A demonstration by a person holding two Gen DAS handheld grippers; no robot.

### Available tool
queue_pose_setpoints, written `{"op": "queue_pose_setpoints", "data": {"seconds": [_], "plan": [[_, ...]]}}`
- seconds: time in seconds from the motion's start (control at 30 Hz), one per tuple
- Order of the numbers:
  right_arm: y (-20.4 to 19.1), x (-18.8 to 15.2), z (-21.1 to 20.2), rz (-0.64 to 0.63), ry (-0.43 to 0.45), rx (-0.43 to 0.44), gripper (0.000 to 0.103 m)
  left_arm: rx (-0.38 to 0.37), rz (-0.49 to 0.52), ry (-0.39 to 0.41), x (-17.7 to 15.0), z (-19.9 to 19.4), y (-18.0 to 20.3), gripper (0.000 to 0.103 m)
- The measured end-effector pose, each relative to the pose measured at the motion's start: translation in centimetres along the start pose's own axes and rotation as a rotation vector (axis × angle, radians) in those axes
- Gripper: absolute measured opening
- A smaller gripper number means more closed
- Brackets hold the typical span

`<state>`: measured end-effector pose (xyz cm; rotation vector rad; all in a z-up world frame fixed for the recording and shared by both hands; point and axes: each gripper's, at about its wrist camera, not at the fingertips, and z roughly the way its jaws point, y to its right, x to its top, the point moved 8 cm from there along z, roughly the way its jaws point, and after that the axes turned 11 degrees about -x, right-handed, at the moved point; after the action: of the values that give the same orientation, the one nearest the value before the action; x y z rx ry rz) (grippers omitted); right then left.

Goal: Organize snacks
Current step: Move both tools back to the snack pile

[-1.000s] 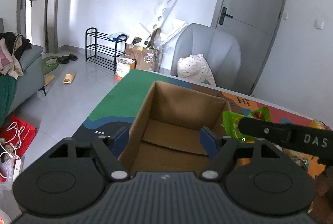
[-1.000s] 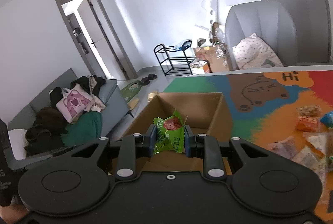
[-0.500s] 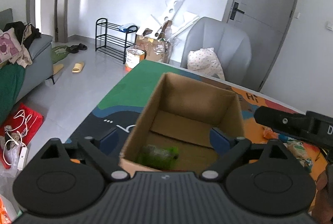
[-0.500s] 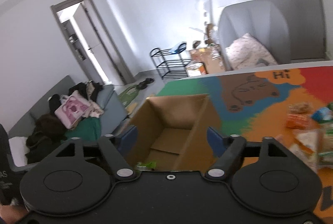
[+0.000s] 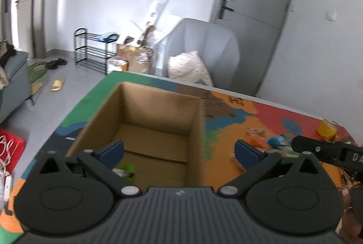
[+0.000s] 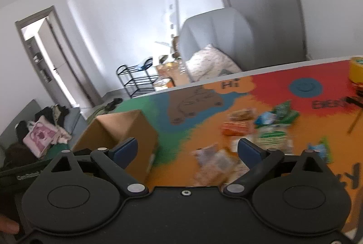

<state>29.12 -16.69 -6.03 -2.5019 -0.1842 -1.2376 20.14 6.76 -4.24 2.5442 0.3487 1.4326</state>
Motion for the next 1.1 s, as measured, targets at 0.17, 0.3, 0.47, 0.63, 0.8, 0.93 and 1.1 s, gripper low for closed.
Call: {"op": "queue_pose_setpoints", "data": {"seconds": [0.17, 0.3, 0.47, 0.63, 0.8, 0.93, 1.1], "plan": [[2.1, -0.2, -0.6, 0.014, 0.007, -0.034, 0.098, -0.054, 0.02, -0.007, -0.4, 0.7, 2.8, 0.103], [3.7, -0.2, -1.1, 0.027, 0.006, -0.054, 0.099, -0.091, 0.024, -0.009, -0.7, 1.1, 4.2, 0.103], [5.9, -0.4, -1.3, 0.05, 0.011, -0.085, 0.099, -0.094, 0.043, -0.029, -1.1, 1.8, 5.8, 0.103], [8.0, -0.7, -1.5, 0.063, 0.012, -0.107, 0.099, -0.127, 0.105, -0.059, -1.9, 2.6, 8.0, 0.103], [9.9, -1.1, -1.4, 0.065, 0.019, -0.127, 0.098, -0.157, 0.137, -0.079, -2.8, 3.9, 9.7, 0.103], [11.4, -1.4, -0.7, 0.074, 0.008, -0.132, 0.091, -0.184, 0.146, -0.096, -3.5, 5.1, 10.5, 0.102], [13.1, -2.0, 0.5, 0.099, -0.022, -0.138, 0.081, -0.194, 0.131, -0.127, -4.3, 7.2, 10.9, 0.1]]}}
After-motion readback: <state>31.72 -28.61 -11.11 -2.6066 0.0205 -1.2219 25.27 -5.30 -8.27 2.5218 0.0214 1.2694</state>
